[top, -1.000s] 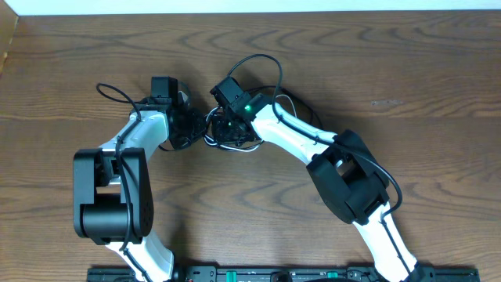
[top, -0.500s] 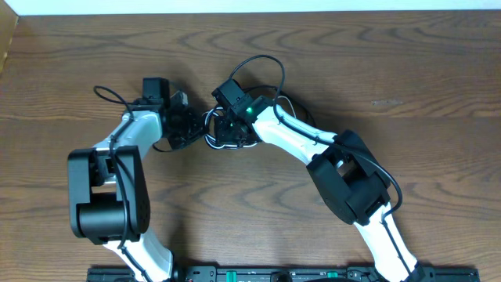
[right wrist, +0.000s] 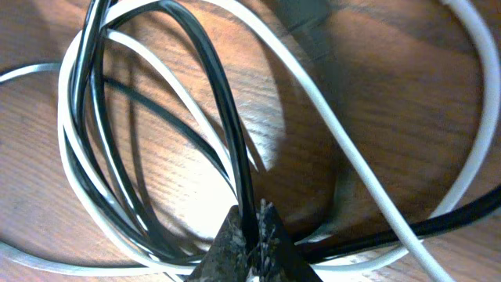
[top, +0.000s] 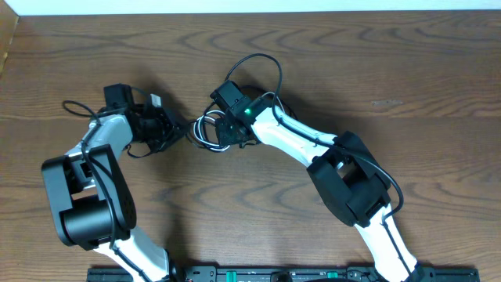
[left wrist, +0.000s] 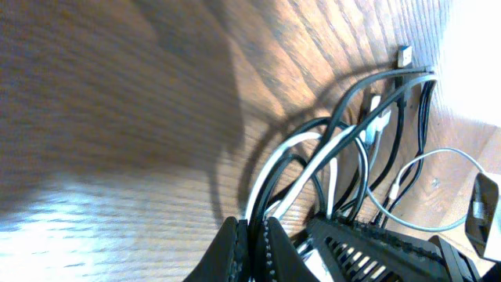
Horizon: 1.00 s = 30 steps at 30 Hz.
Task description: Untangle cables
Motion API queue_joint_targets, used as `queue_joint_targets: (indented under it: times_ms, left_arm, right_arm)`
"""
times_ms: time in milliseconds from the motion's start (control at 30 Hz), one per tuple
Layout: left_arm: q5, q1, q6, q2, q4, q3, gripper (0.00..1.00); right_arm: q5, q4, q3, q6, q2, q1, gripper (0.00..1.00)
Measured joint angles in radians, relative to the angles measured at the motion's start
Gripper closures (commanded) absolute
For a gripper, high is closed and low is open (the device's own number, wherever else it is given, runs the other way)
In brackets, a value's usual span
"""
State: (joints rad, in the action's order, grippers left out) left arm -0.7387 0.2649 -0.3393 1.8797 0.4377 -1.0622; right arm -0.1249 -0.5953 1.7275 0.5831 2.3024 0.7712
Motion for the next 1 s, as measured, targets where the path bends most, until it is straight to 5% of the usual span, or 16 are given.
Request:
queue_joint_targets:
  times_ms: [100,333,700,1000]
  left_arm:
    - [-0.005,0.003,0.000,0.000,0.001,0.000,0.92]
    - [-0.007,-0.006,0.006,0.000,0.027,0.000,0.69]
    - [0.034,-0.063,-0.011,-0.011,0.144,0.000,0.66]
    - [0.221,-0.180,-0.177,-0.050,0.127,0.000,0.60]
  right_arm:
    - [0.011,0.000,0.000,-0.014,0.000,0.000,0.99]
    - [0.041,0.000,0.000,-0.023,-0.003,0.000,0.99]
    - [0.051,0.006,0.000,-0.025,-0.003,0.000,0.99]
    - [0.051,0.009,-0.001,-0.025,-0.003,0.000,0.99]
